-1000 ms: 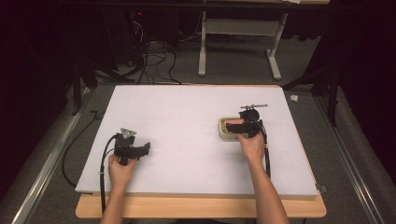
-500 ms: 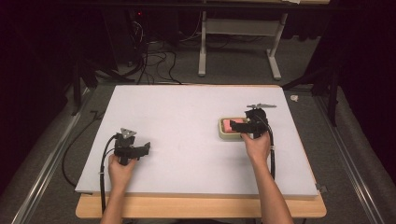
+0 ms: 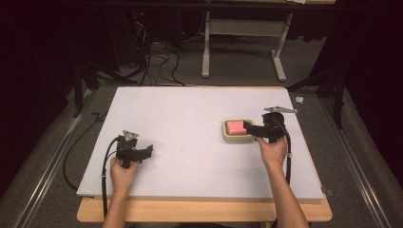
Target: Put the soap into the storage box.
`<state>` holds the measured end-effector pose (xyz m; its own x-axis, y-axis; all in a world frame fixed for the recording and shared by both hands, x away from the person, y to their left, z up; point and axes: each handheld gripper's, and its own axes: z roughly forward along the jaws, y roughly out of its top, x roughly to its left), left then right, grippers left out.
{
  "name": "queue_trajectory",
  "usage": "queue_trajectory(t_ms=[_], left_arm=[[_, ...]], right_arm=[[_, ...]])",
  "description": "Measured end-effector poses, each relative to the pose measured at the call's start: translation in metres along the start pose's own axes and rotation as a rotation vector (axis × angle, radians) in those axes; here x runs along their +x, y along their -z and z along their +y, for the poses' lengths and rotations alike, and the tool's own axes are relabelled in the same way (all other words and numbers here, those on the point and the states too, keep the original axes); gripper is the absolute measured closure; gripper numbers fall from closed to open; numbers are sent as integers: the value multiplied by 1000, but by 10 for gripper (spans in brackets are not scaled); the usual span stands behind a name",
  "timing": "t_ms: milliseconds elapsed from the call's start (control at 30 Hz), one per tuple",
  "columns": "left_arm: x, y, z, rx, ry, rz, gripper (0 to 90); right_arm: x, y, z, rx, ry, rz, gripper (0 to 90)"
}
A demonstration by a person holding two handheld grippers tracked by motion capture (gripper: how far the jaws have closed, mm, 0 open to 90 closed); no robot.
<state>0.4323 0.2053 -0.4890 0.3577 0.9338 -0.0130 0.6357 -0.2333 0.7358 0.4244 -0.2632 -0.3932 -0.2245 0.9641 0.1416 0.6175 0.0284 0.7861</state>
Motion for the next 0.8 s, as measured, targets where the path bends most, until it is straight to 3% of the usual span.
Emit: queue_trajectory(t_ms=[800], left_arm=[[0, 0, 0, 0, -2, 1, 196]], right_arm=[[-12, 32, -9, -72, 15, 16, 162]])
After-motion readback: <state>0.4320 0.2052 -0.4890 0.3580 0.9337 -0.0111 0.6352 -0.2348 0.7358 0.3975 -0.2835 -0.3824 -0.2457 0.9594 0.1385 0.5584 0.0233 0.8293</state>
